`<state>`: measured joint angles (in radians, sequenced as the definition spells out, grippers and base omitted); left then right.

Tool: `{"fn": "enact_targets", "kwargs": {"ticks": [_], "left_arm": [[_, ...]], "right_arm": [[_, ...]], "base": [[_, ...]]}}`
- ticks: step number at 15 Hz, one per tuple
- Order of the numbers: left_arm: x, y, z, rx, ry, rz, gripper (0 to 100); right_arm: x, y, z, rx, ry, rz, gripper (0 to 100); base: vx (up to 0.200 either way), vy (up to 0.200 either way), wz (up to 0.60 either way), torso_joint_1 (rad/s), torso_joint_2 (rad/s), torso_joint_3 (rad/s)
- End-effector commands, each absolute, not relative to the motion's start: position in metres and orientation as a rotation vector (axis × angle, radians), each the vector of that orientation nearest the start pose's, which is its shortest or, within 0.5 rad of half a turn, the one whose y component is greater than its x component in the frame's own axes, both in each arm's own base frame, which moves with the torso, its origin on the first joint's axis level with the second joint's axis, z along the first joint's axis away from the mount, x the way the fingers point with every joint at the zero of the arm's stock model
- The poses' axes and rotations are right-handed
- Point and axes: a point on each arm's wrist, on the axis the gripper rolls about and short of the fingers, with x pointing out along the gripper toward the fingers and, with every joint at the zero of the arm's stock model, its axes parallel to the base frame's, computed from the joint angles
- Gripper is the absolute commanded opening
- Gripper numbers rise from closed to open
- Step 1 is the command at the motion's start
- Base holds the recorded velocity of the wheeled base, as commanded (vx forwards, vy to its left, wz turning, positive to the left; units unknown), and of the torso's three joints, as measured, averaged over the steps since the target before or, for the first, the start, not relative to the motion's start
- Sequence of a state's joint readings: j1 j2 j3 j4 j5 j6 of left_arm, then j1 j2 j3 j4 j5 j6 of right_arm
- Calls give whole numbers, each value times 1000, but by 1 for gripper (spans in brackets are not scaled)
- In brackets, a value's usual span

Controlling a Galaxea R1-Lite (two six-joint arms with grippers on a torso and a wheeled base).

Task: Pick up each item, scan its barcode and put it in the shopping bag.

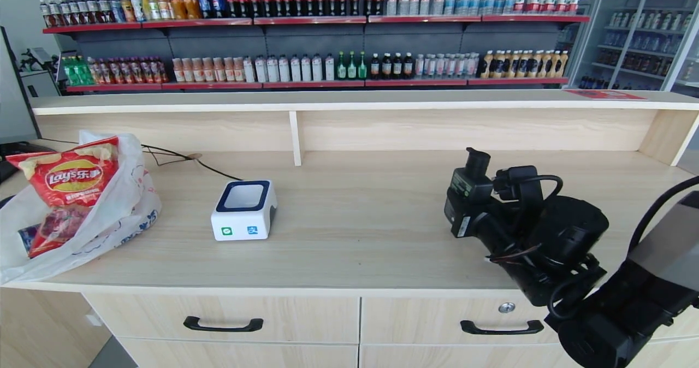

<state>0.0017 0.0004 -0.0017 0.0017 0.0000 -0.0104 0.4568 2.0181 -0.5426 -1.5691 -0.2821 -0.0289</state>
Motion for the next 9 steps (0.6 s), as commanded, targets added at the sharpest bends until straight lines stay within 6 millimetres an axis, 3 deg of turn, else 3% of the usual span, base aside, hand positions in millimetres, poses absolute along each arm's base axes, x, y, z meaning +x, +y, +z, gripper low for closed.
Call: {"fn": "enact_targets", "kwargs": {"ticks": [1, 4, 9], "left_arm": [[-23, 0, 76, -11, 0, 2, 100], [-23, 0, 76, -2, 0, -2, 100], [-23, 0, 76, -2, 0, -2, 100]], "right_arm": [[273, 129, 136, 27, -141, 180, 0], [242, 131, 146, 28, -148, 233, 0], [196, 112, 157, 17, -163, 261, 0]], "base": [[0, 0, 0, 0, 0, 0], [0, 0, 0, 0, 0, 0], [0, 0, 0, 0, 0, 0]]}}
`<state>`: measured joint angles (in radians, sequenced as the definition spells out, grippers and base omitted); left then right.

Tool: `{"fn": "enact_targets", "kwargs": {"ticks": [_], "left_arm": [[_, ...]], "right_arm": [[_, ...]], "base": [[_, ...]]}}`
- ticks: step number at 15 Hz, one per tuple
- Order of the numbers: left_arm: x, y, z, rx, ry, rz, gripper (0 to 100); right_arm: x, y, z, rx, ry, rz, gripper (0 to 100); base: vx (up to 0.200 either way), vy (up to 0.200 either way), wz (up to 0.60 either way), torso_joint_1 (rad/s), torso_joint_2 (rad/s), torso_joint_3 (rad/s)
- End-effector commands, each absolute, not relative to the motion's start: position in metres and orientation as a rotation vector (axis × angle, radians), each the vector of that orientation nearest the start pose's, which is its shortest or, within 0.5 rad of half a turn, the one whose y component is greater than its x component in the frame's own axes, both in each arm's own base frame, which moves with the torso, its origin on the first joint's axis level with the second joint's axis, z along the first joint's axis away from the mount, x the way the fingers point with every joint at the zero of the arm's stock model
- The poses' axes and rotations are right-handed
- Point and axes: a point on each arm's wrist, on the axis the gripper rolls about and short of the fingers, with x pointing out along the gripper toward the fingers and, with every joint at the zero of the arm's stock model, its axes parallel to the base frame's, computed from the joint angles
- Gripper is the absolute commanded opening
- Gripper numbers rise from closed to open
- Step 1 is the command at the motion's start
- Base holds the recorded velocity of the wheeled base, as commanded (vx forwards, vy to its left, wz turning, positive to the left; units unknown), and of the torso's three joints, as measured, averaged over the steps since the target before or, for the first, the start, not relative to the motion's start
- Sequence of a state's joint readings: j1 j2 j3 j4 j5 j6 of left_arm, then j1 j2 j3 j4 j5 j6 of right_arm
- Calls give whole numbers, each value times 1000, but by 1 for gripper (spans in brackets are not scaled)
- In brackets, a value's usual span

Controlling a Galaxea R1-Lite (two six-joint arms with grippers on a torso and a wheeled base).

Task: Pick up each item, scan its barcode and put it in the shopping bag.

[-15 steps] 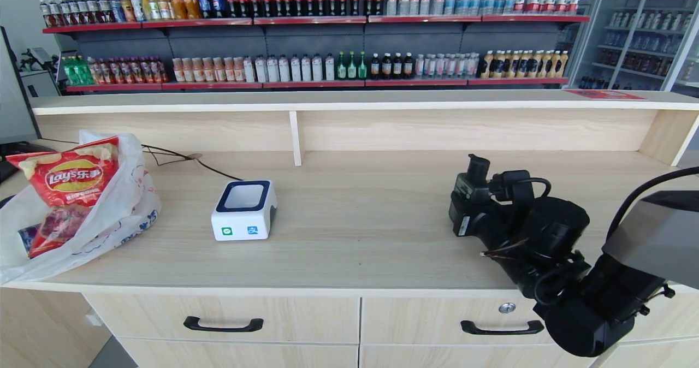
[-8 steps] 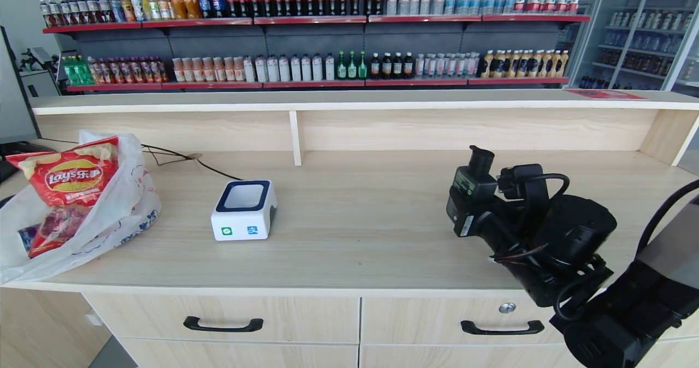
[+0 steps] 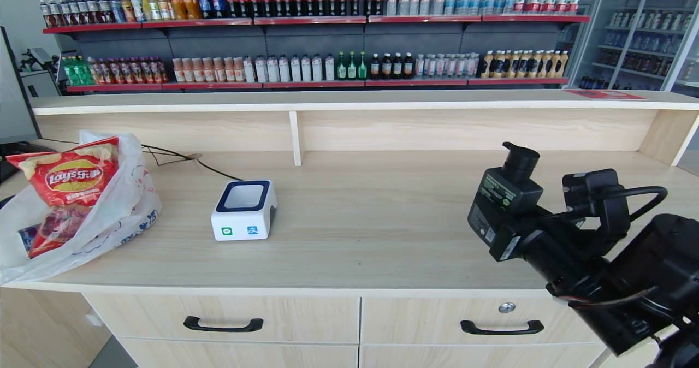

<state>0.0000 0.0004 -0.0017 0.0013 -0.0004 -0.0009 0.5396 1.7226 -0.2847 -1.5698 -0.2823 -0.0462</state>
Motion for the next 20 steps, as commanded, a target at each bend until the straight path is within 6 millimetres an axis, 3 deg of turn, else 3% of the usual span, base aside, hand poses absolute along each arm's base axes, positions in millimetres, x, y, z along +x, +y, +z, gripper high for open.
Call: {"fn": "enact_targets", "kwargs": {"ticks": [1, 5, 9, 13, 20], "left_arm": [[-23, 0, 76, -2, 0, -2, 100], [-23, 0, 76, -2, 0, -2, 100], [-23, 0, 76, -2, 0, -2, 100], [-23, 0, 76, -2, 0, -2, 100], [-23, 0, 76, -2, 0, 0, 100]], "right_arm": [[188, 108, 157, 15, -162, 264, 0], [168, 100, 161, 25, -177, 283, 0], [135, 128, 153, 106, -123, 519, 0], [132, 132, 158, 260, -94, 713, 0], [135, 149, 201, 597, -109, 1047, 0]], "base": [[0, 0, 0, 0, 0, 0], [0, 0, 0, 0, 0, 0], [0, 0, 0, 0, 0, 0], [0, 0, 0, 0, 0, 0], [0, 0, 0, 0, 0, 0]]}}
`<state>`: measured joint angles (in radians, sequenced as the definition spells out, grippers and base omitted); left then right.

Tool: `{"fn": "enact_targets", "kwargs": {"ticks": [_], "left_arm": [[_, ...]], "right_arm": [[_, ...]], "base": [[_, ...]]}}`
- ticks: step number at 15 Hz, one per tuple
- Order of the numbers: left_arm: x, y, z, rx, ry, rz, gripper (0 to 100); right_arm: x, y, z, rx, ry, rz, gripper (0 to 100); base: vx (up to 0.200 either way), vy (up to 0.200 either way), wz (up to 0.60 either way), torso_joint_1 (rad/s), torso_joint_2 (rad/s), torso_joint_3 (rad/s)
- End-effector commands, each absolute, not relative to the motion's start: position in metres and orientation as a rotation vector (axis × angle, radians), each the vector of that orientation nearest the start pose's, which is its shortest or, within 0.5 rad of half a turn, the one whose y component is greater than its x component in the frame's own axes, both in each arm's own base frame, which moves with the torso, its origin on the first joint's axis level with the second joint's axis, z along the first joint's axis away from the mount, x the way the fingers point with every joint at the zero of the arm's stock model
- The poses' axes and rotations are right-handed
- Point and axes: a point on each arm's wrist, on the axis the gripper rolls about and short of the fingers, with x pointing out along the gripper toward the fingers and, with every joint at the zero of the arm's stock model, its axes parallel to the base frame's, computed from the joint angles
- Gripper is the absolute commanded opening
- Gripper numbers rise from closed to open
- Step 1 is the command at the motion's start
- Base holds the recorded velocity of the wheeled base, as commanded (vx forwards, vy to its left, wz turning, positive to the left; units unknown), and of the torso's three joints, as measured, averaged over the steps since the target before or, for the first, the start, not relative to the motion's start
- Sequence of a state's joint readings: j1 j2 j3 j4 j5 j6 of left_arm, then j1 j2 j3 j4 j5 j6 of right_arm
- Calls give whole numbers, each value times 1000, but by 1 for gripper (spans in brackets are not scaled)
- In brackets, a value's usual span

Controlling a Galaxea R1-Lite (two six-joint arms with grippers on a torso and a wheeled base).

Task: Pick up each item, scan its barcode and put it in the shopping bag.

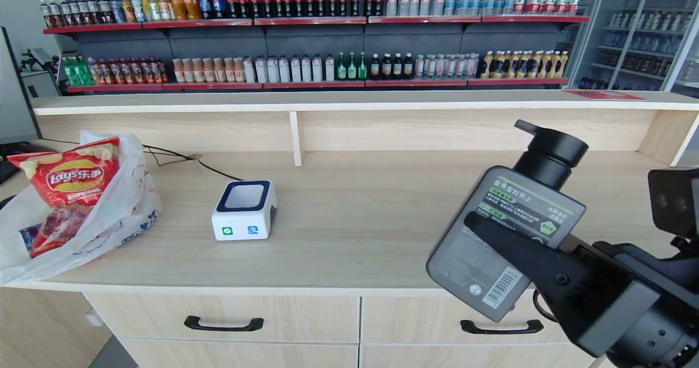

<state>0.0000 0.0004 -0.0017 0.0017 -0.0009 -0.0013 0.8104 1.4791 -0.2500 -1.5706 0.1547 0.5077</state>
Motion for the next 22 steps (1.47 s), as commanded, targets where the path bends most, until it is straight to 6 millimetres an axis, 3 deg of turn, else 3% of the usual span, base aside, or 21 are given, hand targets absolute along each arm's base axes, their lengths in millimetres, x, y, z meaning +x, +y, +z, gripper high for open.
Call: {"fn": "enact_targets", "kwargs": {"ticks": [1, 3, 8, 12, 22], "left_arm": [[-23, 0, 76, -2, 0, 0, 100], [-23, 0, 76, -2, 0, -2, 100], [-23, 0, 76, -2, 0, 0, 100], [-23, 0, 76, -2, 0, -2, 100], [-23, 0, 76, -2, 0, -2, 100]], "right_arm": [[132, 154, 203, 619, -92, 1097, 0], [126, 168, 210, 630, -84, 1218, 0], [140, 191, 227, 710, -109, 1257, 0], [141, 191, 235, 768, -109, 1270, 0], [143, 194, 233, 792, -80, 1271, 0]], "base": [[0, 0, 0, 0, 0, 0], [0, 0, 0, 0, 0, 0], [0, 0, 0, 0, 0, 0], [0, 0, 0, 0, 0, 0], [0, 0, 0, 0, 0, 0]]}}
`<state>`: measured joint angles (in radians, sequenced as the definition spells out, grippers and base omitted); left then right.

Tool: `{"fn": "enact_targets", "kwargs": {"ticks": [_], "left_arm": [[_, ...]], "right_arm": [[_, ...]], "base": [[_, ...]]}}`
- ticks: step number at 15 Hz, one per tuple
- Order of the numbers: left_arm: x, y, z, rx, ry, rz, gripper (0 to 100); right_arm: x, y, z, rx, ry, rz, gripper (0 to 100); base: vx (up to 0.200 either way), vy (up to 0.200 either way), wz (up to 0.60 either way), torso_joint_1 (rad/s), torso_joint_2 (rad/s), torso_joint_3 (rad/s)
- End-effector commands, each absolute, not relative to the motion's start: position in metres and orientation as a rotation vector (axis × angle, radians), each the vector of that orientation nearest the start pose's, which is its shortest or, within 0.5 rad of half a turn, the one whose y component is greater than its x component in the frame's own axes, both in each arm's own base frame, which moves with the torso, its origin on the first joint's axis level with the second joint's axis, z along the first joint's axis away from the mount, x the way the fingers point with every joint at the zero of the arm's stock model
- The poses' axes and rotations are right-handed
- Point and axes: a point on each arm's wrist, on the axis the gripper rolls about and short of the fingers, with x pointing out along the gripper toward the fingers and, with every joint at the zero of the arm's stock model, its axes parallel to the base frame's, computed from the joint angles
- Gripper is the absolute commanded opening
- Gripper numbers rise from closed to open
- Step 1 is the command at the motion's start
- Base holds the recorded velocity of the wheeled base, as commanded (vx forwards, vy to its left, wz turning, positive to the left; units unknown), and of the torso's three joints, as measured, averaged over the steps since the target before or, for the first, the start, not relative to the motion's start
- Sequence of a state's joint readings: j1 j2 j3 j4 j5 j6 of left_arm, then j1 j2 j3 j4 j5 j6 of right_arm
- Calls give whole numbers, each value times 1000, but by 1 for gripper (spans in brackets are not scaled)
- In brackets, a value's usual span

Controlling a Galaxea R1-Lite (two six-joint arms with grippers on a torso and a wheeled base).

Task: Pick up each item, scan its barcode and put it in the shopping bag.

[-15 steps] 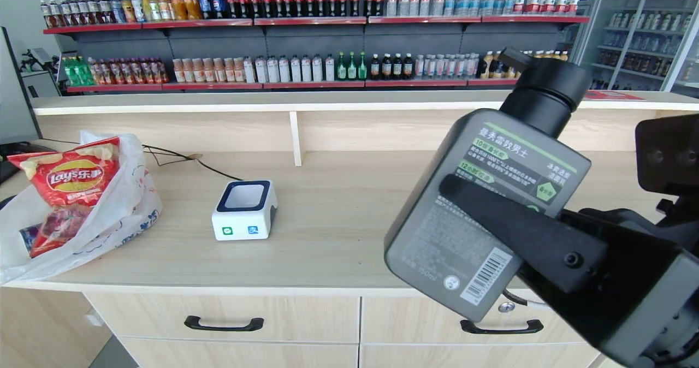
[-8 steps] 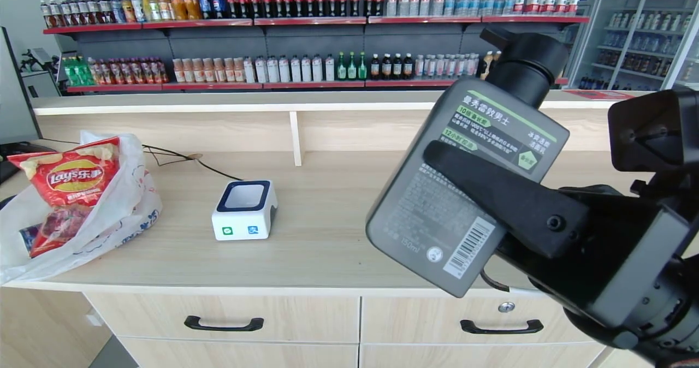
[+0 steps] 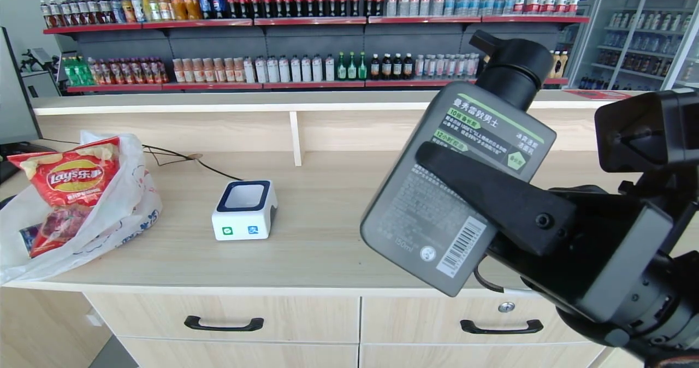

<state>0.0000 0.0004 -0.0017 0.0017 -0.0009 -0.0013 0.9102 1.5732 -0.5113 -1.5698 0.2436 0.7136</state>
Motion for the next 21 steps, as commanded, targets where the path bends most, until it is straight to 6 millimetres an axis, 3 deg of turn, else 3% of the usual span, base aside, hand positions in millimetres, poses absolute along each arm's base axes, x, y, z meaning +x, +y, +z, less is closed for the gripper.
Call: {"fn": "enact_targets", "kwargs": {"ticks": [1, 14, 21], "left_arm": [[-23, 0, 76, -2, 0, -2, 100], [-23, 0, 76, -2, 0, -2, 100], [-23, 0, 76, 2, 0, -2, 100]], "right_arm": [[143, 194, 233, 792, -82, 1272, 0], [141, 191, 235, 754, -119, 1268, 0], [159, 185, 222, 413, -294, 1146, 0]], "base": [[0, 0, 0, 0, 0, 0], [0, 0, 0, 0, 0, 0], [0, 0, 0, 0, 0, 0]]}}
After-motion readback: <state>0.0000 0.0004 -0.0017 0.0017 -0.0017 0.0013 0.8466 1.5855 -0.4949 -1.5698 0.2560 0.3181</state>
